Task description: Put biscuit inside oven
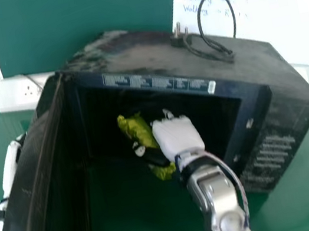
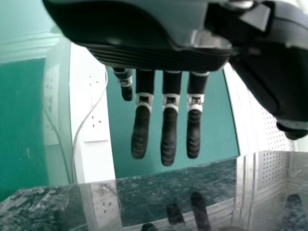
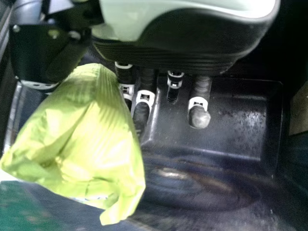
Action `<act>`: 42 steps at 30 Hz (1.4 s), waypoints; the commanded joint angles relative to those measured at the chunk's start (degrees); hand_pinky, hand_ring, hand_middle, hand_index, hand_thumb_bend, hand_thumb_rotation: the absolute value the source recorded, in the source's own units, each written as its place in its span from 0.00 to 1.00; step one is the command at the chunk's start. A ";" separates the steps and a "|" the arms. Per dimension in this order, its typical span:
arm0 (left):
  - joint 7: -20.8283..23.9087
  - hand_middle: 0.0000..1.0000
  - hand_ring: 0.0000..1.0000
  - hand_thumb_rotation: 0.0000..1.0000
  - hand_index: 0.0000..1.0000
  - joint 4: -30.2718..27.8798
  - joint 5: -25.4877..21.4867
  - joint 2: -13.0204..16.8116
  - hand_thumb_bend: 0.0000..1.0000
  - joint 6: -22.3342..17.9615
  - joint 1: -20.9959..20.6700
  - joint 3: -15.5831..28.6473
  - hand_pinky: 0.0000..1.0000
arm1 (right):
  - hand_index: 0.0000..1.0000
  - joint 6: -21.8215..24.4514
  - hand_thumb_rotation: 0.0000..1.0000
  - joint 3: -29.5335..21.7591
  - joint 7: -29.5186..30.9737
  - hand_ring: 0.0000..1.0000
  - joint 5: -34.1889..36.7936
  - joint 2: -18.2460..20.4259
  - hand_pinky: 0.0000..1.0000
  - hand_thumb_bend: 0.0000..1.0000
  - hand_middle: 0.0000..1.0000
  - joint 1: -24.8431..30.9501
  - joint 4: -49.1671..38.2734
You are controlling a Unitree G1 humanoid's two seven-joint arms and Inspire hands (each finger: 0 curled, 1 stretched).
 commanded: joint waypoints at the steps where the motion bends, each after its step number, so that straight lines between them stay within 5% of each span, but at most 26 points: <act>1: -0.16 0.38 0.31 0.07 0.48 -0.26 -0.43 -0.22 0.52 0.03 0.71 0.07 0.26 | 0.49 -0.28 0.12 0.58 -4.61 0.14 1.76 -1.27 0.07 0.52 0.24 -3.10 3.82; 11: -0.26 0.38 0.30 0.06 0.48 -1.16 -0.51 -0.22 0.51 0.32 1.02 -0.04 0.25 | 0.48 -2.40 0.12 3.51 -20.70 0.13 8.31 -5.25 0.07 0.52 0.23 -11.42 21.16; 29: 0.19 0.38 0.30 0.07 0.48 -1.94 -0.20 -0.26 0.52 0.80 1.33 -0.10 0.26 | 0.49 -4.58 0.13 11.58 -34.64 0.18 12.56 -8.88 0.11 0.52 0.28 -22.87 42.18; 37: -0.19 0.38 0.30 0.07 0.48 -1.79 -0.60 -0.17 0.52 0.61 1.37 -0.02 0.25 | 0.49 -5.24 0.12 13.25 -37.23 0.22 15.50 -9.69 0.14 0.52 0.32 -23.76 44.93; 42: 0.41 0.38 0.30 0.07 0.48 -3.00 0.08 -0.21 0.51 1.55 1.60 -0.15 0.25 | 0.49 -3.35 0.14 12.68 -33.26 0.24 17.84 -10.12 0.15 0.52 0.33 -22.62 41.05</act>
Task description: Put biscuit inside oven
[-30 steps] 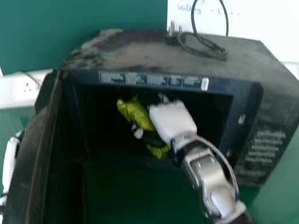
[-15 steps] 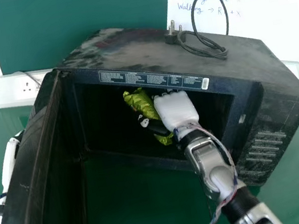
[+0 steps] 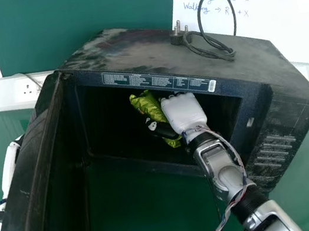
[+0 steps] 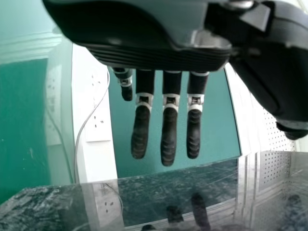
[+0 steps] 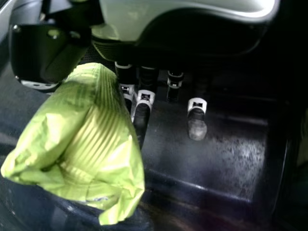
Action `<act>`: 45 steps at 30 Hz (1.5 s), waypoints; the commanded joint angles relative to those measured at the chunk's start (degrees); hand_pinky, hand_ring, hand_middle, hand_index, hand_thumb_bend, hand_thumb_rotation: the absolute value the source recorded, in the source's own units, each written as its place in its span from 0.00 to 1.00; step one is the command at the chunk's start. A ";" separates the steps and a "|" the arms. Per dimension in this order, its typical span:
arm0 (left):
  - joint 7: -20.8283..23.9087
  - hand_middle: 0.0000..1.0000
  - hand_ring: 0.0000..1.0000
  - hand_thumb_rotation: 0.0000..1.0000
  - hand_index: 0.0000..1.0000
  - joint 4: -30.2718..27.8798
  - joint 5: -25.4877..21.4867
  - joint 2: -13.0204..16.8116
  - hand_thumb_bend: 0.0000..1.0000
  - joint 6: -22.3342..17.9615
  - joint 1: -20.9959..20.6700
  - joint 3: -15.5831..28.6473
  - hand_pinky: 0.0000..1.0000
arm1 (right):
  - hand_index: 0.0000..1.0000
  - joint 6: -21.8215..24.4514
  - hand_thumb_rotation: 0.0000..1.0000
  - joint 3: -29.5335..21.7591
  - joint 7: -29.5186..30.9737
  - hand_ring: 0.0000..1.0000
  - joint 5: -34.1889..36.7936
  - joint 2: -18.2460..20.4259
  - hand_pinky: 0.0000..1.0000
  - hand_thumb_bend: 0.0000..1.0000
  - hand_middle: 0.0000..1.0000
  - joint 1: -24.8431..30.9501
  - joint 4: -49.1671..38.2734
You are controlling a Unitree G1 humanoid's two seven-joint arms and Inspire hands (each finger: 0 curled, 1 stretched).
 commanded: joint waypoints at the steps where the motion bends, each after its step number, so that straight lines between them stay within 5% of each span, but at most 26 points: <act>1: 0.41 0.38 0.30 0.07 0.48 -1.07 0.48 -0.19 0.51 0.84 0.86 -0.17 0.25 | 0.49 2.31 0.15 -0.42 3.01 0.25 0.89 -0.73 0.16 0.52 0.34 -0.23 -3.57; 2: 0.32 0.38 0.30 0.07 0.48 -1.18 0.33 -0.25 0.51 0.94 0.86 -0.17 0.25 | 0.55 3.68 0.23 -0.29 5.90 0.27 0.78 -0.94 0.17 0.69 0.36 0.17 -5.58; 4: 0.17 0.38 0.29 0.06 0.48 -1.26 0.18 -0.32 0.51 1.06 0.81 -0.17 0.25 | 0.65 6.05 0.43 0.55 11.99 0.39 -0.14 -1.69 0.26 0.85 0.47 0.74 -9.32; 9: -0.31 0.37 0.30 0.06 0.48 -0.56 -0.23 -0.25 0.51 0.47 0.69 -0.06 0.25 | 0.80 10.47 0.70 1.92 24.06 0.54 -2.54 -3.10 0.42 0.91 0.63 2.20 -16.81; 15: 0.25 0.38 0.30 0.06 0.48 -1.12 0.12 -0.41 0.51 1.24 0.82 -0.13 0.25 | 0.88 14.14 0.87 2.03 35.76 0.71 -4.60 -4.28 0.59 0.99 0.80 3.56 -24.08; 27: -0.29 0.38 0.30 0.06 0.48 -0.40 -0.37 -0.29 0.51 0.72 0.58 0.05 0.25 | 0.99 17.02 0.98 -2.41 55.04 0.94 -4.89 -7.13 0.80 1.00 0.98 10.60 -46.09; 33: -0.59 0.38 0.30 0.06 0.48 -0.16 -0.73 -0.34 0.51 0.31 0.60 0.12 0.25 | 1.00 15.45 0.98 -5.32 62.47 0.96 -4.51 -8.58 0.82 1.00 0.99 14.93 -57.57; 40: -0.17 0.38 0.30 0.06 0.48 0.52 0.09 -0.15 0.51 -0.19 0.48 0.11 0.25 | 1.00 12.33 1.00 -10.51 64.26 0.96 -0.67 -9.99 0.82 1.00 0.99 20.52 -66.57; 45: -0.38 0.38 0.30 0.07 0.48 0.81 -0.34 -0.22 0.52 -0.32 0.44 0.24 0.26 | 1.00 10.18 1.00 -17.03 69.28 0.94 5.66 -13.92 0.84 1.00 0.97 23.15 -73.81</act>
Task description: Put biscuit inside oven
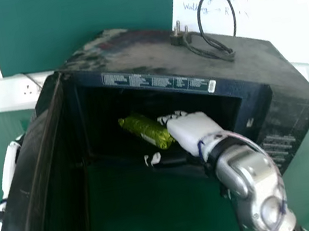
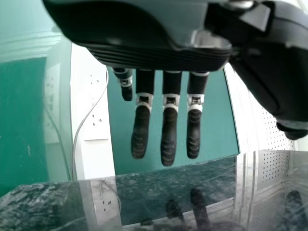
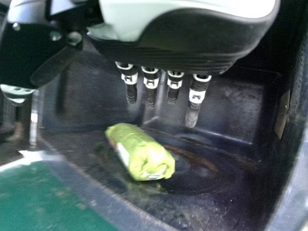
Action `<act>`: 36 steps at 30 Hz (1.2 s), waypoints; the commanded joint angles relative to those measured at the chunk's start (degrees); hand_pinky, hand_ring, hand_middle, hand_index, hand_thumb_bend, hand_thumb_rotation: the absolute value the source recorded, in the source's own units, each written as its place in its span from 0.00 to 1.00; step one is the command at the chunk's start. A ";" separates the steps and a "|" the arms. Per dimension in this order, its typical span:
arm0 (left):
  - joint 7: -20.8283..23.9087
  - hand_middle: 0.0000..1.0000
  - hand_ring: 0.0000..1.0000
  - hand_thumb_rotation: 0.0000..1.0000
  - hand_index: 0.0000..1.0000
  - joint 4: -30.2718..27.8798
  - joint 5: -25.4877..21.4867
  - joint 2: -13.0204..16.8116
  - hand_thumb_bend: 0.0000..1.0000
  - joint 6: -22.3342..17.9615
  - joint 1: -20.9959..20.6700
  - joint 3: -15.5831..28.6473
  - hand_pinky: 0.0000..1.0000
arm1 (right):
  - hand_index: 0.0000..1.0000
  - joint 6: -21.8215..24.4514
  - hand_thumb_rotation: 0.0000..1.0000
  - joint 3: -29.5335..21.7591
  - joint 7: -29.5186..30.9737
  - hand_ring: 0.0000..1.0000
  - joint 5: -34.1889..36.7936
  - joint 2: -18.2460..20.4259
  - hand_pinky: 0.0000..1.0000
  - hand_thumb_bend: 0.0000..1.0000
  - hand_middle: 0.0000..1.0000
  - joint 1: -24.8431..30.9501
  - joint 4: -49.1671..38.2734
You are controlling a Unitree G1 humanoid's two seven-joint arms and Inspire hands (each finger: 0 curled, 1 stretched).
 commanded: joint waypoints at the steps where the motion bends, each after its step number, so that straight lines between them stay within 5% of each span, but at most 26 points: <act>1: 0.10 0.38 0.30 0.07 0.48 0.50 0.10 0.13 0.52 -0.47 0.40 0.24 0.26 | 1.00 -0.52 1.00 -4.70 3.45 0.94 4.86 -2.81 0.83 1.00 0.97 1.25 -4.50; 9: -0.53 0.38 0.30 0.06 0.48 0.86 -0.61 0.50 0.51 -0.14 0.01 0.56 0.25 | 0.91 -1.21 0.96 -22.50 11.66 0.83 27.87 -12.05 0.76 1.00 0.86 5.13 -14.43; 14: -0.70 0.38 0.30 0.07 0.48 1.60 -0.54 0.92 0.51 -0.85 -0.02 0.90 0.25 | 0.87 -3.15 0.87 -33.70 10.37 0.78 38.97 -14.33 0.69 1.00 0.81 10.68 -17.31; 22: -1.13 0.39 0.31 0.06 0.48 3.58 -1.88 1.40 0.51 -2.25 -0.29 2.04 0.25 | 0.90 4.76 0.74 -46.08 13.28 0.82 48.83 -20.24 0.74 0.96 0.84 16.59 -22.42; 31: -3.81 0.39 0.33 0.08 0.48 8.70 -6.78 0.38 0.52 -10.70 -1.65 3.74 0.29 | 0.83 11.94 0.54 -60.91 12.91 0.72 64.78 -21.17 0.61 0.98 0.77 20.47 -20.14; 36: -6.82 0.39 0.33 0.08 0.48 9.21 -7.64 0.29 0.52 -18.27 -1.44 2.89 0.28 | 0.84 16.19 0.48 -67.10 11.73 0.71 67.44 -23.49 0.58 0.89 0.78 22.33 -17.46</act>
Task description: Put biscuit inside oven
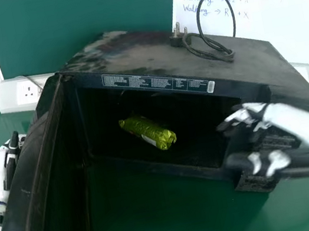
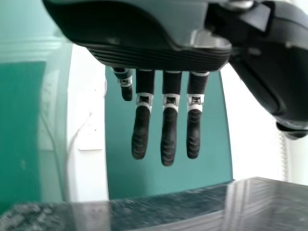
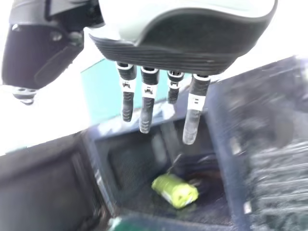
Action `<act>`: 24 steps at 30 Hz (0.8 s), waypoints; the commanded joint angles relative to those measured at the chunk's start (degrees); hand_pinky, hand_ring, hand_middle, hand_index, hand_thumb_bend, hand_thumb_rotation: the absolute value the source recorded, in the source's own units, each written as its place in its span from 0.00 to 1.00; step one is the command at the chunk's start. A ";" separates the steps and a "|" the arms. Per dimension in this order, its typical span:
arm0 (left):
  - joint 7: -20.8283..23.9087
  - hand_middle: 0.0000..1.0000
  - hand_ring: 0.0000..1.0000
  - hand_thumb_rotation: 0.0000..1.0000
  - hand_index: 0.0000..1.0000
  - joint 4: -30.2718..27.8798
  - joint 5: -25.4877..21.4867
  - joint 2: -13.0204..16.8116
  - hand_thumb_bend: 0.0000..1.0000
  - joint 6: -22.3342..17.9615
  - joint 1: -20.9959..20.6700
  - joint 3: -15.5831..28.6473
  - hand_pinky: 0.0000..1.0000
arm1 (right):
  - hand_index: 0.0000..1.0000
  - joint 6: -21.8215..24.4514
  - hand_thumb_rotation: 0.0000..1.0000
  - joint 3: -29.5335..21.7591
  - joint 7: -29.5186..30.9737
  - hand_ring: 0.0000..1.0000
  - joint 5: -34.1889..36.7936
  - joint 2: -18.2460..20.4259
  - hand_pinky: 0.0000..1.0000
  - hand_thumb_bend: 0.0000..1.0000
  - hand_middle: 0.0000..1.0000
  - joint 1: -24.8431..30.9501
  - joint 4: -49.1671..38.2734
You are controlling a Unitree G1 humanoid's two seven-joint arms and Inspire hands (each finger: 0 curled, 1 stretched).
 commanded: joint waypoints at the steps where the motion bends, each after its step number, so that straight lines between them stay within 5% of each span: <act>1: -1.52 0.39 0.33 0.08 0.48 0.67 -0.60 -0.33 0.52 -4.08 -0.13 -0.17 0.28 | 0.84 2.57 0.47 -3.37 -1.43 0.71 1.12 -1.51 0.58 0.87 0.78 1.27 0.72; 7: -2.42 0.39 0.33 0.08 0.48 -1.50 -0.12 -1.28 0.52 -8.01 1.00 -1.04 0.27 | 0.84 4.41 0.42 -7.09 -6.43 0.69 0.24 -0.56 0.56 0.83 0.77 3.84 1.16; 12: -3.00 0.40 0.33 0.08 0.49 -2.86 0.42 -1.69 0.52 -10.98 1.83 -1.64 0.27 | 0.81 3.44 0.53 -7.84 -13.60 0.62 -0.82 2.18 0.48 0.86 0.72 4.92 1.91; 16: -2.71 0.40 0.33 0.08 0.49 -3.20 2.06 -1.65 0.52 -13.31 2.19 -1.90 0.28 | 0.73 -5.81 0.58 -7.59 -20.15 0.55 -0.26 6.36 0.42 0.84 0.64 3.59 7.49; 19: -2.32 0.39 0.33 0.08 0.48 -4.37 3.22 -1.73 0.52 -13.70 2.57 -2.19 0.27 | 0.63 -14.33 0.56 -5.85 -27.90 0.42 -0.47 10.13 0.28 0.75 0.54 0.92 13.01; 24: -2.13 0.37 0.31 0.07 0.48 -9.67 4.70 -1.74 0.52 -10.67 3.82 -4.04 0.26 | 0.61 -12.41 0.51 -4.56 -36.58 0.36 -1.76 10.47 0.23 0.73 0.50 0.22 16.67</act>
